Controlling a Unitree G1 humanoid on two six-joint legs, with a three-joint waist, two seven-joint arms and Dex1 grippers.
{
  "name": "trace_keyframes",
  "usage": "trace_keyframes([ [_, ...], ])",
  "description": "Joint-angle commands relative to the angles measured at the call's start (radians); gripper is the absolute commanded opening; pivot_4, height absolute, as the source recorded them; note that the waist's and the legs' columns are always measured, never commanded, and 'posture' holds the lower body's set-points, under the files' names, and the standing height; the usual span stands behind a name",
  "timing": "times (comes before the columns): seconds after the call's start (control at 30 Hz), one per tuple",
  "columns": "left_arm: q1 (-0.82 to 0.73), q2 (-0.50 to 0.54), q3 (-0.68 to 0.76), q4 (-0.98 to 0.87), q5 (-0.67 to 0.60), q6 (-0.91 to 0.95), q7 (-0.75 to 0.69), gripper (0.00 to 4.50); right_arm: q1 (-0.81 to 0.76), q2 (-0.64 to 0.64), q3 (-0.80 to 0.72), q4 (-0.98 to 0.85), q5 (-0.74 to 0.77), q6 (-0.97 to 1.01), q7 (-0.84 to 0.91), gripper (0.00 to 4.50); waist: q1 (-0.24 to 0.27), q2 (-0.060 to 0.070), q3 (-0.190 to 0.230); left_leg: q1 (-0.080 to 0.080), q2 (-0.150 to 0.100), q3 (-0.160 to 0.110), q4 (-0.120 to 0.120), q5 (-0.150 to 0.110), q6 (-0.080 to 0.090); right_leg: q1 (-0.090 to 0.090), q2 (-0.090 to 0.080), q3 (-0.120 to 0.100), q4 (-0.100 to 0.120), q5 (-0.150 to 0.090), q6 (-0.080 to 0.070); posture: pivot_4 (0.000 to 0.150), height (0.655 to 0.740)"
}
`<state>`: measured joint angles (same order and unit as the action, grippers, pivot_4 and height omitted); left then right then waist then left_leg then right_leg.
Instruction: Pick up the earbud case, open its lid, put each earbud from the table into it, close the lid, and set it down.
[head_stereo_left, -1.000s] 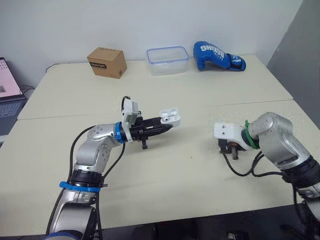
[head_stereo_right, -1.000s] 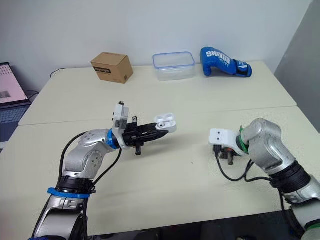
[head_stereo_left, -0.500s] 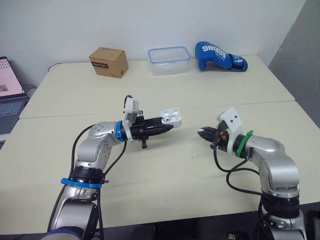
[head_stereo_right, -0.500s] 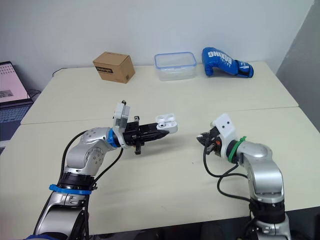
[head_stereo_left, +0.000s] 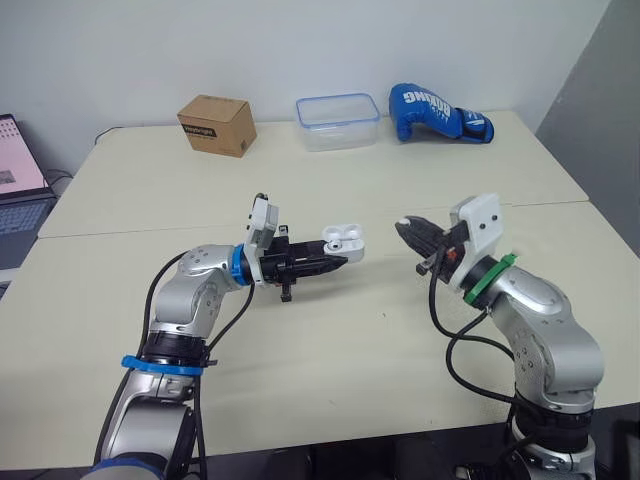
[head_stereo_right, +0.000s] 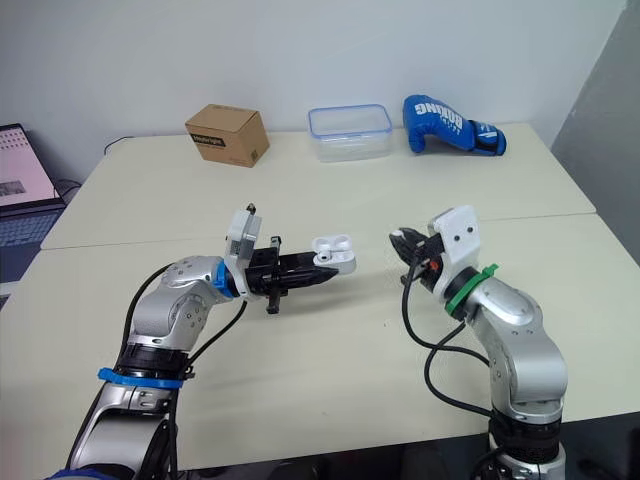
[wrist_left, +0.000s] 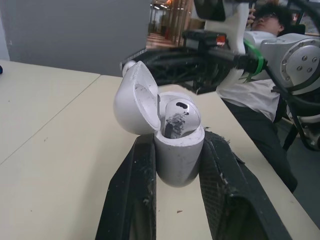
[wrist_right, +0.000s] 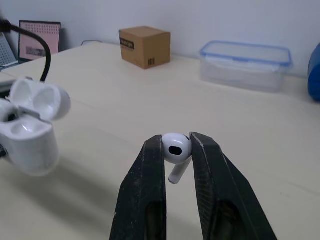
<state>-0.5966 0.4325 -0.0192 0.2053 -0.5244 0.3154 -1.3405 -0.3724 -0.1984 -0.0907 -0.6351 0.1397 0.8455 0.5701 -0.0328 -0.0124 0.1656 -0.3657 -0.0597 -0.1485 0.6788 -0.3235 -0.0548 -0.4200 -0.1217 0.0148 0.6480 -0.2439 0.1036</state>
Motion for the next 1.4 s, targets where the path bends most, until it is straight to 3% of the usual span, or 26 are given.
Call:
trace_keyframes([
  [0.03,-0.040,-0.003,-0.002,0.038,0.014,-0.046,-0.023,0.84,-0.048,-0.012,0.019,-0.088,0.032,-0.028,-0.043,0.37,0.000,0.000,0.000,0.000,0.000,0.000,0.000,0.000,0.000,0.000,0.000,0.000,0.000,0.000,0.000,0.150,0.7307],
  [0.4,-0.081,-0.026,-0.012,0.114,0.044,-0.097,-0.043,0.84,-0.094,-0.056,0.104,-0.163,0.173,0.163,-0.078,0.37,0.000,0.000,0.000,0.000,0.000,0.000,0.000,0.000,0.000,0.000,0.000,0.000,0.000,0.000,0.000,0.150,0.7307],
  [1.4,-0.068,-0.021,0.001,0.017,0.027,-0.033,-0.016,0.84,-0.166,-0.126,0.176,-0.057,0.270,0.183,-0.134,0.37,-0.001,0.000,0.000,0.000,0.000,0.000,0.000,0.000,0.000,0.000,0.000,0.000,0.000,0.000,0.000,0.150,0.7307],
])
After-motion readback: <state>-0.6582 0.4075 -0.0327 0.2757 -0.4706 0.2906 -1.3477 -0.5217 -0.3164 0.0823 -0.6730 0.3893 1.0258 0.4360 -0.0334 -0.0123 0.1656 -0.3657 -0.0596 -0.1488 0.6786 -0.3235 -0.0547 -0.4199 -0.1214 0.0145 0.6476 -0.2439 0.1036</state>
